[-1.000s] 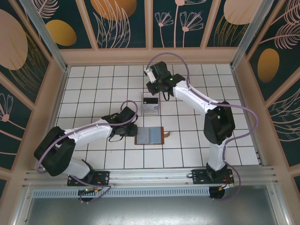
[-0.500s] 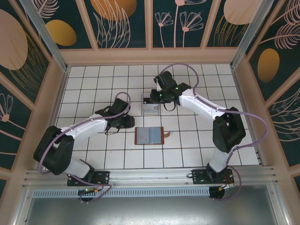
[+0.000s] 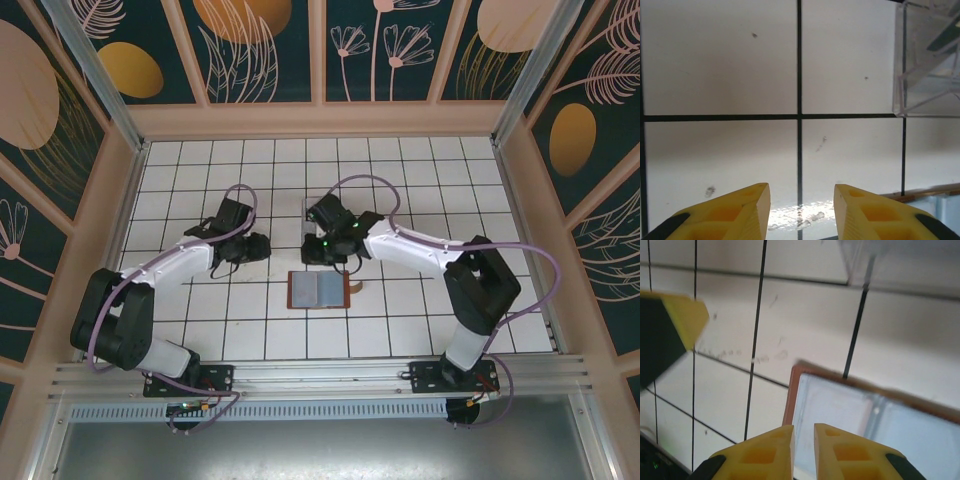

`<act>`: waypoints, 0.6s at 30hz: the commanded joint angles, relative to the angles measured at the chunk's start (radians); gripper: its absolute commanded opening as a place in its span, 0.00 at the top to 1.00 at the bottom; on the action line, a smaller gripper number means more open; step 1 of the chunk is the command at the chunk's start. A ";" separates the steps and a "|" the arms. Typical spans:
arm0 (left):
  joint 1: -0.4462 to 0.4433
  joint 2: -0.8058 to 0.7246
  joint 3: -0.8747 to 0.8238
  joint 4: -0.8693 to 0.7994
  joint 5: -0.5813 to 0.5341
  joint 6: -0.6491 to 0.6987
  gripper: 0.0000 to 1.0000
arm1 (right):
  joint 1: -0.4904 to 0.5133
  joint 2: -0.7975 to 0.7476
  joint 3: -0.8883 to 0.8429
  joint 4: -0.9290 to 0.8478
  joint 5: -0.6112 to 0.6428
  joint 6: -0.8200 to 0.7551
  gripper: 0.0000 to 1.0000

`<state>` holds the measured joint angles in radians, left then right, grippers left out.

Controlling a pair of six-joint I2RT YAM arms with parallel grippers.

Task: Take the credit cards out of the card holder

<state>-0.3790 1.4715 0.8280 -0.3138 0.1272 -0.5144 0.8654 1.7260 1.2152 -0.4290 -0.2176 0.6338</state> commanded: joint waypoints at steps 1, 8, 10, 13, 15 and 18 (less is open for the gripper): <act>0.029 -0.038 0.014 -0.012 -0.010 0.044 0.60 | 0.044 0.008 -0.020 0.036 -0.009 0.066 0.80; 0.045 -0.068 0.006 -0.038 -0.057 0.063 0.60 | 0.110 0.055 -0.037 0.104 -0.028 0.124 0.74; 0.044 -0.069 0.009 -0.036 -0.048 0.060 0.60 | 0.118 0.076 -0.025 0.103 -0.025 0.131 0.73; 0.045 -0.075 0.008 -0.030 -0.034 0.051 0.60 | 0.127 0.107 -0.012 0.104 -0.022 0.137 0.69; 0.045 -0.078 0.005 -0.026 -0.031 0.048 0.60 | 0.129 0.126 -0.007 0.103 -0.025 0.137 0.67; 0.045 -0.077 0.006 -0.024 -0.024 0.047 0.59 | 0.134 0.150 0.004 0.093 -0.025 0.136 0.65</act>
<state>-0.3386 1.4162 0.8280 -0.3187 0.0952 -0.4744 0.9874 1.8511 1.1931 -0.3393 -0.2379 0.7506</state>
